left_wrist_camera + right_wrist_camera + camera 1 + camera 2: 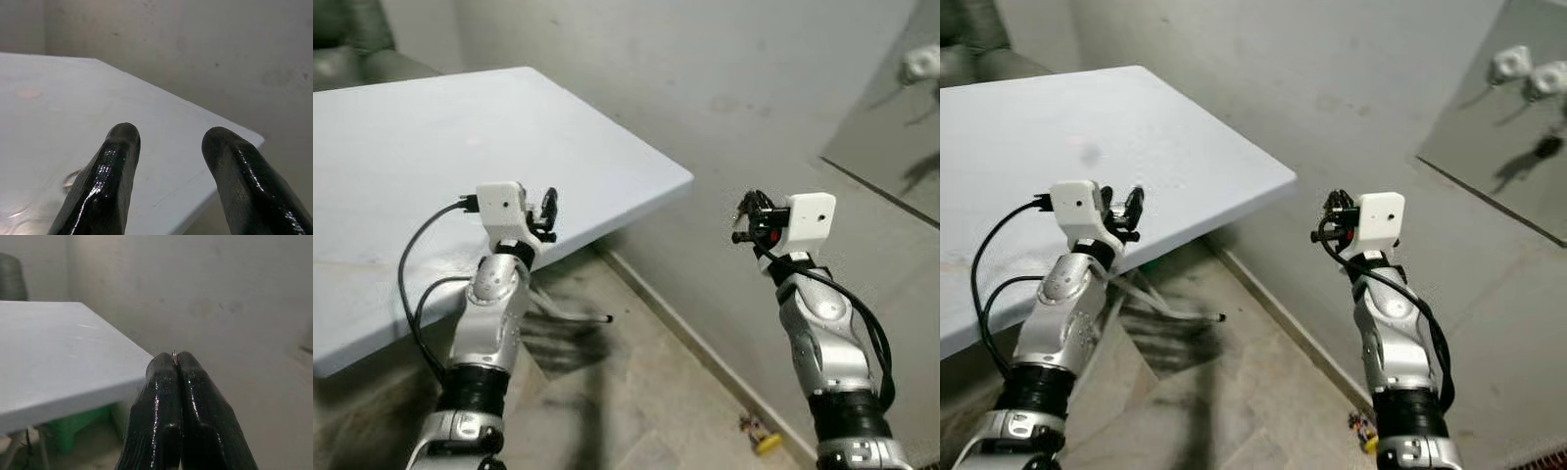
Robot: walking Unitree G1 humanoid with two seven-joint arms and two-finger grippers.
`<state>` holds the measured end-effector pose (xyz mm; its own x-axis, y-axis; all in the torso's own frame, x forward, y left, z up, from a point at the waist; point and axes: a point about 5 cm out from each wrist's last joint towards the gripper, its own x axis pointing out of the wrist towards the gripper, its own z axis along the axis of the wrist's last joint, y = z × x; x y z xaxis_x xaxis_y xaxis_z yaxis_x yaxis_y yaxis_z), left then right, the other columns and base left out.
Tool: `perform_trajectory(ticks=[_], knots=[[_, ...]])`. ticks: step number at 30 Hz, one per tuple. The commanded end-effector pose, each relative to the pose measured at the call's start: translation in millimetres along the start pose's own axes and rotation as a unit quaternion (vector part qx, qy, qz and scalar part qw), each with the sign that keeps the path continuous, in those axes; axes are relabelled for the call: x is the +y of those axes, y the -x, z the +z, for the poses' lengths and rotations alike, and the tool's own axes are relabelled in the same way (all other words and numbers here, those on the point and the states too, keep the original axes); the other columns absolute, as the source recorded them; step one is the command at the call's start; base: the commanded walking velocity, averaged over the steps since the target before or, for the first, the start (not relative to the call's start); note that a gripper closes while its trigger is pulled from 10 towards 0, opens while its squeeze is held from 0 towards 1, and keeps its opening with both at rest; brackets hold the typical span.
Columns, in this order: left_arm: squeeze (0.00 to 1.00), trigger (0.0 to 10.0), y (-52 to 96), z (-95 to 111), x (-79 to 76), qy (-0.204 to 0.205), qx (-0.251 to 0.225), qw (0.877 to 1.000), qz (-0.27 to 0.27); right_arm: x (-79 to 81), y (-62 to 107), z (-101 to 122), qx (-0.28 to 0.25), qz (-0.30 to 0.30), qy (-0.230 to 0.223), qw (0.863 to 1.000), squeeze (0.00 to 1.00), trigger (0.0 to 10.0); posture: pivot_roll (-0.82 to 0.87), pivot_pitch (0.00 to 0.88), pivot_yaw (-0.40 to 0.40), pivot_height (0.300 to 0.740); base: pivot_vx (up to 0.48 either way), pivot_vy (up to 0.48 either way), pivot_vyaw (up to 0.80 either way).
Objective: Hang keys on a hook
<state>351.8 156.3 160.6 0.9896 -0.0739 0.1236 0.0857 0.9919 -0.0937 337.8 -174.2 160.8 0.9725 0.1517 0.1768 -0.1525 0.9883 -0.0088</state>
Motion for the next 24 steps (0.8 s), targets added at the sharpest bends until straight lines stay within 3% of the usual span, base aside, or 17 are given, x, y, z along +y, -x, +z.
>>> perform_trajectory(ticks=[1, 24], knots=[[0.0, 10.0, -1.0, 0.4, -12.7, -0.001, -0.003, 1.0, -0.02, -4.8, 0.2, 5.5, -0.009, -0.005, 0.006, 1.0, 0.0, 10.0, 0.04, 0.0, -0.075, 0.74, 0.0, 0.0, -0.74], [0.0, 10.0, -0.4, -3.2, -17.4, 0.003, 0.008, 1.0, -0.027, -4.2, 1.4, 3.4, -0.001, -0.002, 0.014, 1.0, 0.0, 10.0, 0.04, 0.0, -0.082, 0.74, 0.0, 0.0, -0.74]])
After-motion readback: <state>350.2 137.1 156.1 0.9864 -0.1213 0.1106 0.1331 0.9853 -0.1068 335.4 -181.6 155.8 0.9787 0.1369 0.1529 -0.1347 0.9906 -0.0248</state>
